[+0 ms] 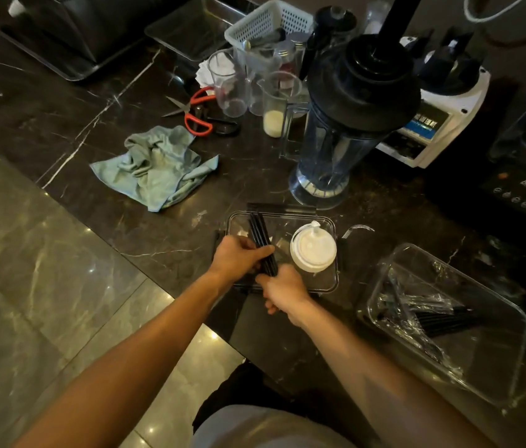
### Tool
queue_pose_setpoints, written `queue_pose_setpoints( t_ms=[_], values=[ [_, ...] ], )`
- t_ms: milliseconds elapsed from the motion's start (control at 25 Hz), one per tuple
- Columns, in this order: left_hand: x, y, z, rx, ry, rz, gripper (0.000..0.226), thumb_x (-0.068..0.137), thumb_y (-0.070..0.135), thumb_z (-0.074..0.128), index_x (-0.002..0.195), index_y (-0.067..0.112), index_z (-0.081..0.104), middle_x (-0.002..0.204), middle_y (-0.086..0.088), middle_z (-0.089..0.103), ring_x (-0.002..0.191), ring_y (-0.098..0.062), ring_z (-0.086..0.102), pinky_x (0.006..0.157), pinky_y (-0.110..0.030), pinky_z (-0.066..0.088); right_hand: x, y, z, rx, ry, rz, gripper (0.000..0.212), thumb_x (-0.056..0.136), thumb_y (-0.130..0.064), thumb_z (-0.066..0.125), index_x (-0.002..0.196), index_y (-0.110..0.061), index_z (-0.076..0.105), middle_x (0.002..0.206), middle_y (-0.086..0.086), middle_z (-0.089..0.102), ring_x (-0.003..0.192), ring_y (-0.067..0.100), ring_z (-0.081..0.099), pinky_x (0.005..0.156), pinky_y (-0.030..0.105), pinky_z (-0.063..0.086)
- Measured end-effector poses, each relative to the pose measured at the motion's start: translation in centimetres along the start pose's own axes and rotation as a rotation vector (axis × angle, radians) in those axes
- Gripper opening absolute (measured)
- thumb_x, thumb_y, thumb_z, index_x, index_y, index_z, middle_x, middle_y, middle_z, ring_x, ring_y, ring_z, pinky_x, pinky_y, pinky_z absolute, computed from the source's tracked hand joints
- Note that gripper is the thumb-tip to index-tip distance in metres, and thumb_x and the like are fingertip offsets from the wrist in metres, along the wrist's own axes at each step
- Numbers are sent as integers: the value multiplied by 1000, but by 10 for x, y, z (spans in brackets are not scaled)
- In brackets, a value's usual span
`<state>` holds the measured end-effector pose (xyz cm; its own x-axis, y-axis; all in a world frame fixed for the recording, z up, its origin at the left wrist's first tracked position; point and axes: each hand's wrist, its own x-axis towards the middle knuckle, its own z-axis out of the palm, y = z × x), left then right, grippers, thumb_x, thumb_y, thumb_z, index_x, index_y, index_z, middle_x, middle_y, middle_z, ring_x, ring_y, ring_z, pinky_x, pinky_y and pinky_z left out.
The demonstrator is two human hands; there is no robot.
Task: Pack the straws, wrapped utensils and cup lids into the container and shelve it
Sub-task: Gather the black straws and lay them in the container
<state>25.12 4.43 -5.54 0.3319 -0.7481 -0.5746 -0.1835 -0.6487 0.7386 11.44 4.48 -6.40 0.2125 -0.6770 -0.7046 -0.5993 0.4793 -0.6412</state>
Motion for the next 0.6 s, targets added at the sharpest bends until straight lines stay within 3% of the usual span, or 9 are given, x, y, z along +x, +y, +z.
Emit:
queue_pose_setpoints(
  t_ms=[120, 200, 280, 480, 600],
  values=[
    [13, -2, -8, 102, -10, 12, 25, 85, 32, 83, 77, 10, 74, 72, -2, 74, 59, -9, 70, 58, -22, 56, 5, -14, 8, -237, 11, -7, 22, 98, -31, 59, 105, -11, 68, 70, 0, 68, 49, 15, 67, 49, 29, 55],
    [21, -4, -13, 148, -4, 30, 29, 84, 34, 84, 78, 7, 76, 75, -7, 77, 69, -19, 75, 69, -33, 62, 6, -27, 10, -472, 44, -48, 22, 97, -39, 59, 95, -18, 64, 69, -3, 67, 55, 15, 68, 56, 29, 55],
    [25, -6, -18, 192, -1, 60, 27, 85, 34, 82, 86, 8, 79, 82, -8, 79, 79, -22, 77, 80, -39, 62, 8, -35, 12, -591, 74, -84, 25, 94, -45, 60, 98, -21, 66, 79, -4, 68, 72, 20, 71, 65, 30, 51],
    [27, -7, -24, 200, -24, 112, 22, 89, 29, 79, 101, 10, 79, 95, -6, 79, 89, -16, 76, 84, -35, 61, 14, -40, 16, -601, 99, -73, 28, 90, -41, 67, 109, -19, 69, 88, -3, 63, 80, 20, 61, 68, 30, 44],
    [32, -7, -29, 198, -27, 117, 23, 89, 31, 79, 102, 12, 79, 94, -2, 79, 89, -12, 75, 84, -32, 60, 22, -43, 20, -469, 41, -69, 26, 89, -38, 68, 105, -18, 69, 83, -3, 66, 75, 19, 67, 61, 30, 50]
  ],
)
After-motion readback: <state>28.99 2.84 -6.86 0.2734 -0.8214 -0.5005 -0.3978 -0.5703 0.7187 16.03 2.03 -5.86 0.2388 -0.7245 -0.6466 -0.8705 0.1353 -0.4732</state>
